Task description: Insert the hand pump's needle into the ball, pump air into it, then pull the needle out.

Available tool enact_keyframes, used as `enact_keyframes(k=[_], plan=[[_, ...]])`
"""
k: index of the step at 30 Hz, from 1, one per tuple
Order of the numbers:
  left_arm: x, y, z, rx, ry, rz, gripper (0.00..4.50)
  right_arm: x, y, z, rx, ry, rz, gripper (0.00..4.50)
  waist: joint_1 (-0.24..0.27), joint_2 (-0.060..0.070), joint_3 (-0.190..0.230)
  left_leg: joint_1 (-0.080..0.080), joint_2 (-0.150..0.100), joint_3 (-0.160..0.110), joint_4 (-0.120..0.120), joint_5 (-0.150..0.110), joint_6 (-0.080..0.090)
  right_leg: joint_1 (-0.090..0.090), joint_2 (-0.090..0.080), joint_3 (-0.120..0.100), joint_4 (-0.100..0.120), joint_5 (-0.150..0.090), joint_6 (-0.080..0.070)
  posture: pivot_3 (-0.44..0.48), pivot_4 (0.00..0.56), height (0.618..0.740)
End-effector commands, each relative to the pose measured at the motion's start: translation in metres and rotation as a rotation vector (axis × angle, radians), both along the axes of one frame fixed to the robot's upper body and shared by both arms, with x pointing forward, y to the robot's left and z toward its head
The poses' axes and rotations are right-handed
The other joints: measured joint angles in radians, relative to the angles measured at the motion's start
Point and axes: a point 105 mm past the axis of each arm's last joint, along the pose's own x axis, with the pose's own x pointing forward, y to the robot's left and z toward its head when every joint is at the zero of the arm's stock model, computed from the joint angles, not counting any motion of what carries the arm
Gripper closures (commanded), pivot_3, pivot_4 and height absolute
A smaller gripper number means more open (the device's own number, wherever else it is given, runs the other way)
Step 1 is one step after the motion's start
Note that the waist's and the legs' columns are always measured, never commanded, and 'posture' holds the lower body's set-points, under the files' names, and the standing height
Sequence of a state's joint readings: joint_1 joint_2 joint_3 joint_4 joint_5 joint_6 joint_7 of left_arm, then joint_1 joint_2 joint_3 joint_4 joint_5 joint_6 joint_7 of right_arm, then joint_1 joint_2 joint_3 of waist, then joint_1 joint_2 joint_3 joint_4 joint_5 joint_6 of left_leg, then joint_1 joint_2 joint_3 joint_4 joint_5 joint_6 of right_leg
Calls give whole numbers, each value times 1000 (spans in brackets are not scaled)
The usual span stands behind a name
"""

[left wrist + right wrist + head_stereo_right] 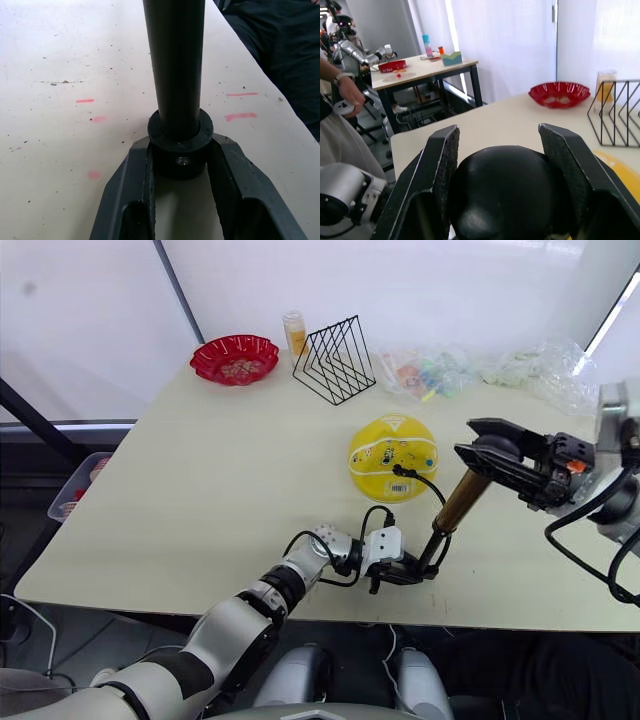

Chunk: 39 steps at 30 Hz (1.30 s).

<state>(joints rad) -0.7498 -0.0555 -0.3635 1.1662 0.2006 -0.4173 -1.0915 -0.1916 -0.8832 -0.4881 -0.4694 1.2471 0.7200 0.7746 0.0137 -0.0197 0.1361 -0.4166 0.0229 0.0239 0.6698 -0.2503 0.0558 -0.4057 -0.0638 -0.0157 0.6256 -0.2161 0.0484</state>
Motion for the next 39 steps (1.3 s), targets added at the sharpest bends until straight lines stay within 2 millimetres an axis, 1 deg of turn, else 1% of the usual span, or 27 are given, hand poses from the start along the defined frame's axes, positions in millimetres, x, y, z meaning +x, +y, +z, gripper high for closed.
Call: enact_keyframes(k=[1, 5, 8, 9, 13, 14, 16, 17, 18, 19, 21, 23, 26, 28, 30, 33, 39], plan=[[-17, 29, -41, 171, 107, 2, 3504, -4, -1, -4, -40, -43, -32, 2449, 0, -1, 0, 0, 0, 0, 0, 0, 0, 0, 0, 0, 0, 0, 0, 0, 150, 737], [-16, 29, -41, 172, 106, 2, 3504, 2, 4, -53, -130, 113, -39, 2449, -3, -7, -5, 1, 0, 0, 0, 0, 0, 1, 1, 0, 0, 0, 0, 0, 150, 737], [-16, 29, -40, 173, 104, 3, 3504, 3, 9, -81, -134, 202, -18, 2449, -4, -13, -9, 3, 2, -1, 0, 0, 0, 2, -1, 0, 0, 0, 0, 0, 150, 737], [-15, 29, -40, 173, 102, 4, 3504, 3, 13, -94, -151, 235, -2, 2449, -4, -15, -10, 3, 3, -1, 0, 0, 0, 2, 0, 0, 0, 0, 0, 0, 150, 737], [-15, 28, -39, 169, 100, 5, 3504, 3, 20, -130, -145, 321, 11, 2449, -2, -13, -12, 3, 3, -2, 0, 0, 0, 2, 0, -1, 0, 0, -1, 0, 150, 737], [-15, 28, -39, 168, 100, 6, 3504, 3, 21, -136, -139, 331, 9, 2449, -2, -15, -13, 3, 3, -2, 0, 0, 0, 2, 0, -1, 0, 0, -1, 0, 150, 737], [-14, 28, -39, 167, 100, 8, 3504, 3, 22, -152, -157, 342, -1, 2449, -2, -14, -13, 3, 3, -2, 0, 0, 0, 2, 0, -2, 0, -1, -2, 0, 150, 737], [-14, 28, -39, 167, 100, 9, 3504, 2, 22, -157, -166, 340, -3, 2450, -2, -14, -14, 3, 3, -2, 0, 0, 0, 2, 0, -2, 0, -1, -2, 0, 150, 737], [-15, 28, -39, 167, 100, 9, 3504, 3, 23, -157, -148, 330, -10, 2450, -2, -14, -14, 3, 3, -2, 0, 0, 0, 2, 0, -2, 0, -1, -2, 0, 150, 737], [-15, 28, -40, 167, 101, 9, 3504, 4, 23, -157, -132, 320, -16, 2450, -2, -14, -14, 3, 3, -2, 0, 0, 0, 2, 0, -2, 0, -1, -2, 0, 150, 737], [-15, 28, -40, 168, 102, 10, 3504, 6, 22, -148, -112, 276, -20, 2450, -2, -13, -14, 3, 3, -2, 0, 0, 0, 2, 0, -2, 0, -1, -2, 0, 150, 737], [-15, 28, -40, 168, 102, 10, 3504, 7, 21, -143, -108, 253, -20, 2450, -2, -12, -14, 3, 3, -2, 0, 0, 0, 2, 0, -2, 0, -1, -2, 0, 150, 737], [-16, 29, -41, 168, 103, 10, 3504, 8, 12, -100, -65, 128, -21, 2450, -1, -11, -12, 3, 3, -2, 0, 0, 0, 2, 0, -3, 0, -1, -2, 0, 150, 737], [-16, 29, -41, 168, 104, 9, 3504, 6, 6, -76, -60, 75, -19, 2450, 0, -6, -9, 2, 2, -2, 0, 0, 0, 2, -1, -2, 0, -1, -2, 0, 150, 737], [-17, 29, -41, 168, 105, 8, 3504, 4, 2, -55, -57, 39, -18, 2450, 0, -4, -7, 1, 1, -1, 0, 0, 0, 1, -2, -2, 0, -1, -2, 0, 150, 737], [-17, 29, -42, 169, 106, 6, 3504, 0, -4, -25, -54, -5, -17, 2450, 1, -2, -5, 0, 1, -1, 0, 0, 0, 0, -2, -2, 0, -1, -2, 0, 150, 737], [-17, 29, -41, 169, 106, 2, 3504, -9, -16, 25, -47, -65, -27, 2450, 1, -1, -1, 0, 0, -1, 0, 0, 0, 0, -3, -2, 0, -1, -1, 0, 150, 737]])
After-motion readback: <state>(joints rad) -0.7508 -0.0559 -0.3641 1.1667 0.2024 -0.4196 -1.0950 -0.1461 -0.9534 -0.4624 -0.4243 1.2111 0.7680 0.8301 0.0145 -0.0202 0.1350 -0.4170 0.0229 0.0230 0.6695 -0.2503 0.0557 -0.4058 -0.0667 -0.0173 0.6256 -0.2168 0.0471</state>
